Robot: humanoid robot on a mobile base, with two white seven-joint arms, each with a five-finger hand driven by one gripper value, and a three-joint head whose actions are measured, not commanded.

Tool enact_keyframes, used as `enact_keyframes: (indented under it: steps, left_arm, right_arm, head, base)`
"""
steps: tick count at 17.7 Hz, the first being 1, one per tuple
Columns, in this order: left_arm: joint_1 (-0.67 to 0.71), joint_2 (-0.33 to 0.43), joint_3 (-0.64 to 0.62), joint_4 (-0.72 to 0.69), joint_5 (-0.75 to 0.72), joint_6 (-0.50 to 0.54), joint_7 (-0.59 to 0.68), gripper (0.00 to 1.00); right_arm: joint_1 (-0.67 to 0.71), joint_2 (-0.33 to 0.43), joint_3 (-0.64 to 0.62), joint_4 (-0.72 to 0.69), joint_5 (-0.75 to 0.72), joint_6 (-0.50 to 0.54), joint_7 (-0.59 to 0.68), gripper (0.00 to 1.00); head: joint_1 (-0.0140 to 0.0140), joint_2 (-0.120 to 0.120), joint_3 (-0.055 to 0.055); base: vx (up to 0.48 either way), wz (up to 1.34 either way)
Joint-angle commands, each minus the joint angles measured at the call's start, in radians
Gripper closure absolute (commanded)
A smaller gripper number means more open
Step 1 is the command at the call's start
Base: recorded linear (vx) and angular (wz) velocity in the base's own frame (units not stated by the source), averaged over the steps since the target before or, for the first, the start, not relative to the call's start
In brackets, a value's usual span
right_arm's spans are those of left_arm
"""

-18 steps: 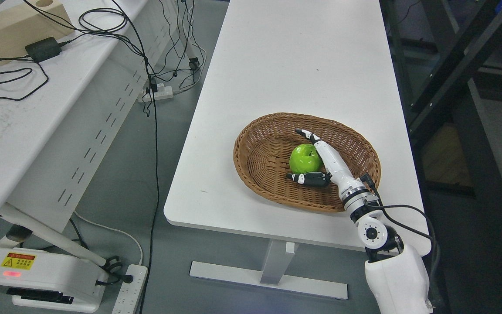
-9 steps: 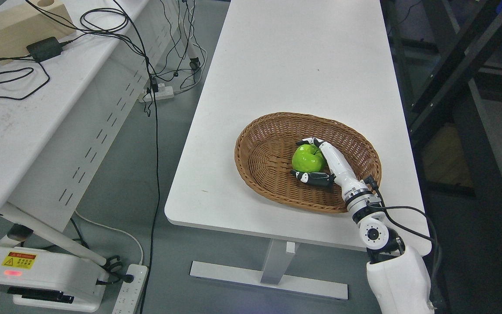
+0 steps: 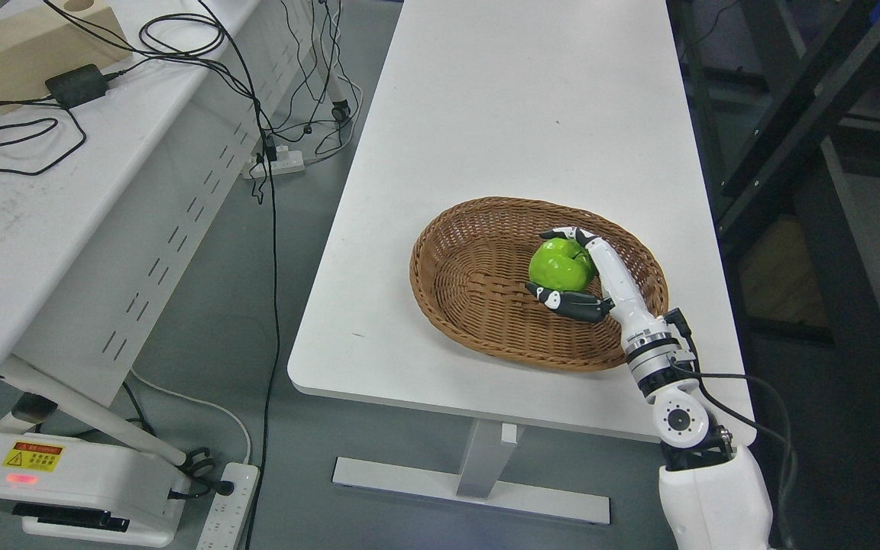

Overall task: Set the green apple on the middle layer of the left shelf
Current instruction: 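Lift the green apple out of the basket with the right hand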

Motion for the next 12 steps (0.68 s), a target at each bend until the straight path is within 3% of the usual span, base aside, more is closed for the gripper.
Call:
enact_keyframes:
  steps: [1,5,10,12]
  left_arm:
    - [0.000,0.017,0.000,0.000,0.000,0.001,0.000,0.00]
    - [0.000,0.017,0.000,0.000,0.000,-0.001,0.000,0.00]
    - [0.000,0.017,0.000,0.000,0.000,0.001,0.000,0.00]
    - [0.000,0.017,0.000,0.000,0.000,0.001,0.000,0.00]
  right_arm:
    - [0.110,0.004,-0.075,-0.190,-0.040,-0.075,-0.153,1.00]
    - [0.171,0.063,-0.120,-0.223,-0.068,-0.151,-0.201,1.00]
    - [0.214,0.063,-0.128,-0.229,-0.154,-0.135,-0.193,1.00]
    - [0.224,0.063,-0.128,-0.228,-0.227,-0.082,-0.177,1.00]
  head:
    - [0.0000,0.000,0.000]
    - [0.0000,0.000,0.000]
    - [0.0000,0.000,0.000]
    - [0.0000,0.000,0.000]
  base:
    - [0.000,0.00]
    - [0.000,0.00]
    - [0.001,0.01]
    - [0.000,0.00]
